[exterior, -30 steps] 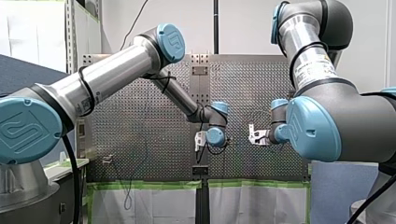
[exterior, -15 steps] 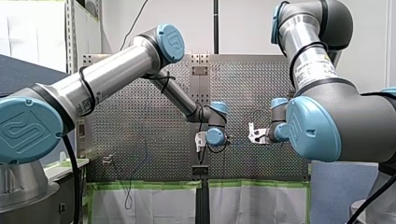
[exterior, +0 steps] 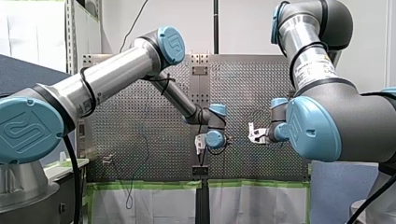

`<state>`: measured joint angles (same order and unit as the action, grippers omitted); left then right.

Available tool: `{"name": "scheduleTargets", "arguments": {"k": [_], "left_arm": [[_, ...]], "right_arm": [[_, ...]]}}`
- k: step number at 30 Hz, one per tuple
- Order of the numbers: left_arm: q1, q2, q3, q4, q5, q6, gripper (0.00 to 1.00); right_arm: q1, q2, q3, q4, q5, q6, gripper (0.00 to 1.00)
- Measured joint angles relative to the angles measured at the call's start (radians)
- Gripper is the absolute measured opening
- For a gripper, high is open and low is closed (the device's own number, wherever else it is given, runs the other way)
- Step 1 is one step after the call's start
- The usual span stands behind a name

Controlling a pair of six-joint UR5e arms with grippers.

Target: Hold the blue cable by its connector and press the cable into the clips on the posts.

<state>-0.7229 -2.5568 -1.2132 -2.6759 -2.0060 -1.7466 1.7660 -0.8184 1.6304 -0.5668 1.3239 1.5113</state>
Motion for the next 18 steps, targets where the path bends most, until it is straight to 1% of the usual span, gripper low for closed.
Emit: {"name": "scheduleTargets", "arguments": {"k": [7,18], "left_arm": [[0.014,-0.011,0.000,0.031,0.020,-0.009,0.00],[0.042,-0.012,0.000,0.050,0.057,-0.018,0.00]], "right_arm": [[-0.001,0.001,-0.006,-0.004,0.000,0.000,0.00],[-0.001,0.001,-0.015,-0.008,0.001,0.000,0.00]]}}
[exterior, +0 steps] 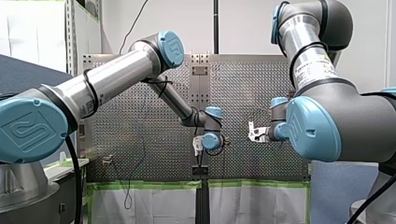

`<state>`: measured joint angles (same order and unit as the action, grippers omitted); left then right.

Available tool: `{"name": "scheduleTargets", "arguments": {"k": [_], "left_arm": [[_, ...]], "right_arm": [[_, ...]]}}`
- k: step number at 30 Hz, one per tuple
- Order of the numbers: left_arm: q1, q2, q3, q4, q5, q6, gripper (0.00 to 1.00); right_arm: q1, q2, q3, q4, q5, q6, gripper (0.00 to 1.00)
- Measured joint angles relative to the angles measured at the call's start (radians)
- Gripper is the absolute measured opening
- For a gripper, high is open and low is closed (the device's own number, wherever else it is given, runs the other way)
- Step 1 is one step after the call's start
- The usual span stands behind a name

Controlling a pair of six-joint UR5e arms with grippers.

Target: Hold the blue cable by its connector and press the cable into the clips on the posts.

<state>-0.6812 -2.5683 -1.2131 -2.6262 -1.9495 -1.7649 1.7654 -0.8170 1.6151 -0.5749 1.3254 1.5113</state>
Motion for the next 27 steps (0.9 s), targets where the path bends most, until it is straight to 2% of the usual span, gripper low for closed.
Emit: {"name": "scheduleTargets", "arguments": {"k": [5,9,16,22,27], "left_arm": [[0.009,-0.006,0.000,0.000,0.018,-0.001,0.00],[0.014,-0.032,0.000,-0.005,0.032,0.002,0.00],[0.024,-0.046,0.000,-0.034,0.056,0.005,0.00],[0.038,-0.046,0.004,-0.037,0.076,0.005,0.00],[0.051,-0.046,0.034,-0.047,0.088,0.006,0.00]], "right_arm": [[0.003,0.001,0.000,-0.003,0.001,0.000,0.00],[0.005,0.001,0.000,-0.005,0.002,0.000,0.00],[0.000,0.009,-0.003,-0.024,0.002,0.008,0.00],[-0.002,0.021,-0.023,-0.025,0.002,0.011,0.00],[-0.002,0.023,-0.041,-0.024,0.002,0.017,0.00]]}}
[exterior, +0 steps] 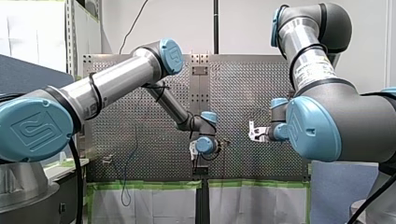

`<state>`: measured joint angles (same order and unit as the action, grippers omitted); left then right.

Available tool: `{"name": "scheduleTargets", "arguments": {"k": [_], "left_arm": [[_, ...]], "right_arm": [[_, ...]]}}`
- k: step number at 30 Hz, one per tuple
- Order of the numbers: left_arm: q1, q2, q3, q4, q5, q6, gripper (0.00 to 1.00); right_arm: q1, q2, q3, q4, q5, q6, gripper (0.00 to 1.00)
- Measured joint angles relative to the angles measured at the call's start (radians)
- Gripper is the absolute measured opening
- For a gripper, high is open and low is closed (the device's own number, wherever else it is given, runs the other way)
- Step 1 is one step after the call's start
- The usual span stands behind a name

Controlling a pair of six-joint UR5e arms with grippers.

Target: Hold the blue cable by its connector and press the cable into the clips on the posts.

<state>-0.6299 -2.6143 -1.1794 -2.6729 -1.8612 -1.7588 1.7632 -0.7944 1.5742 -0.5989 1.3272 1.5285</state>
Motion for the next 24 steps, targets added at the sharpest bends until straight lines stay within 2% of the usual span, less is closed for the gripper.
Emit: {"name": "scheduleTargets", "arguments": {"k": [10,17,24], "left_arm": [[0.026,0.000,0.085,-0.047,0.010,0.001,0.00],[0.044,0.000,0.095,-0.060,0.009,0.009,0.00],[0.047,0.000,0.096,-0.065,0.006,0.030,0.00]], "right_arm": [[-0.002,0.002,-0.019,0.000,0.008,0.001,0.00],[-0.010,0.002,-0.028,-0.001,0.028,0.003,0.00],[-0.014,0.003,-0.029,-0.001,0.028,0.003,0.00]]}}
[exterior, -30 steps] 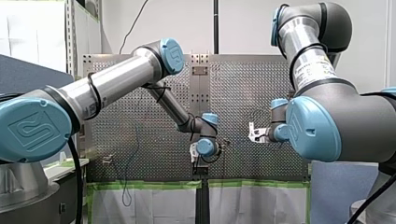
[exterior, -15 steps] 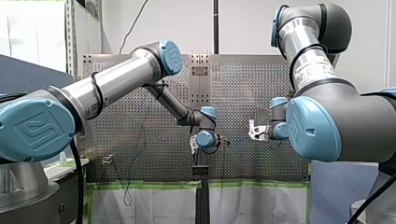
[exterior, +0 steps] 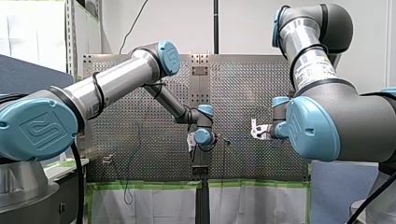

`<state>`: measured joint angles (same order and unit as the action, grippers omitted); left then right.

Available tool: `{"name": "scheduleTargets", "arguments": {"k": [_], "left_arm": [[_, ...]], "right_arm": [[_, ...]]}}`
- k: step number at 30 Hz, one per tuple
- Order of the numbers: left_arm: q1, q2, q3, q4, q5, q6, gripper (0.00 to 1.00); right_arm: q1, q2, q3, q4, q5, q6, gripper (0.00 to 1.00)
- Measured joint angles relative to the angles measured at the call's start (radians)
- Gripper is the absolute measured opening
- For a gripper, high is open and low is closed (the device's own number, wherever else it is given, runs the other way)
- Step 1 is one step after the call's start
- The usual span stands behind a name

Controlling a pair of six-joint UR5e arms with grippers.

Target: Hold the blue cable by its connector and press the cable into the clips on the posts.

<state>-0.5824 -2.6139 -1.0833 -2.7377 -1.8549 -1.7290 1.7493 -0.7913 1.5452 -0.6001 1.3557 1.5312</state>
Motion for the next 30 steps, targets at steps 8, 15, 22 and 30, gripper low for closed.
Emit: {"name": "scheduleTargets", "arguments": {"k": [8,15,22,30], "left_arm": [[-0.008,0.001,0.000,-0.021,-0.019,0.067,1.00],[-0.009,0.001,0.000,-0.072,-0.055,0.133,1.00],[-0.007,0.002,0.000,-0.149,-0.032,0.187,1.00],[-0.029,0.023,-0.011,-0.223,0.020,0.198,1.00]], "right_arm": [[-0.001,0.001,0.000,0.000,-0.003,0.000,0.00],[0.001,0.002,0.000,0.002,-0.006,0.000,0.00],[0.002,0.002,0.000,0.006,-0.007,0.002,0.00],[0.001,0.003,0.001,0.010,-0.007,0.006,0.00]]}}
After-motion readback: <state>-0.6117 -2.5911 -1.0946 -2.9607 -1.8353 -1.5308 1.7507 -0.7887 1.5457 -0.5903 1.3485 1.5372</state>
